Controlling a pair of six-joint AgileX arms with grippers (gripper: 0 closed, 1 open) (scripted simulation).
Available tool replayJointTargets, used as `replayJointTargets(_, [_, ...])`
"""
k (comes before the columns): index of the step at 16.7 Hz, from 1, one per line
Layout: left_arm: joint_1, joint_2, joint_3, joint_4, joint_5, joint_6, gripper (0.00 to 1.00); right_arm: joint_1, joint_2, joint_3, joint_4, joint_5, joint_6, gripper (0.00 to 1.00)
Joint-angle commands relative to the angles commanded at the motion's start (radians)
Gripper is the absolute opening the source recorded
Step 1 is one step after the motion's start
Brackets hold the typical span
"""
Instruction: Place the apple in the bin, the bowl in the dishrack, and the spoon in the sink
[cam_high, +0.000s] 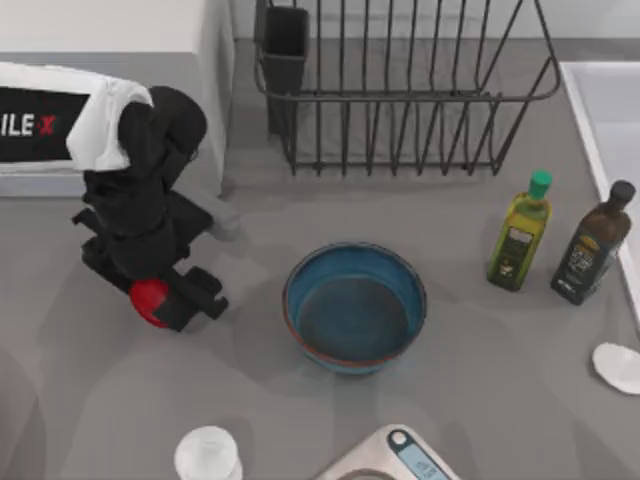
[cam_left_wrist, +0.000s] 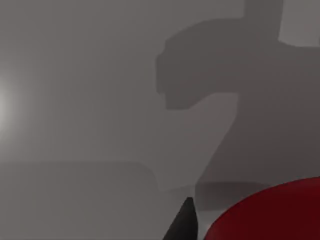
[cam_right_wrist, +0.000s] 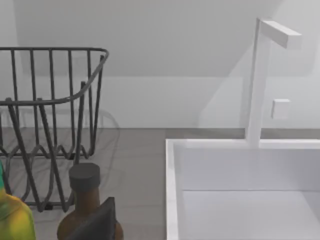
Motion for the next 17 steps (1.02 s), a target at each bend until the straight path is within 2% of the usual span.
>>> replayJointTargets(9, [-0.002,-0.114,0.219,-0.342,-0.001,-0.005,0.0,0.0,0.0,0.0,0.0,0.0,0.0,1.0])
replayJointTargets(17, [0.001,-0.119,0.205,-0.346,0.005,-0.036,0.0,0.0,0.0,0.0,0.0,0.0,0.0,1.0])
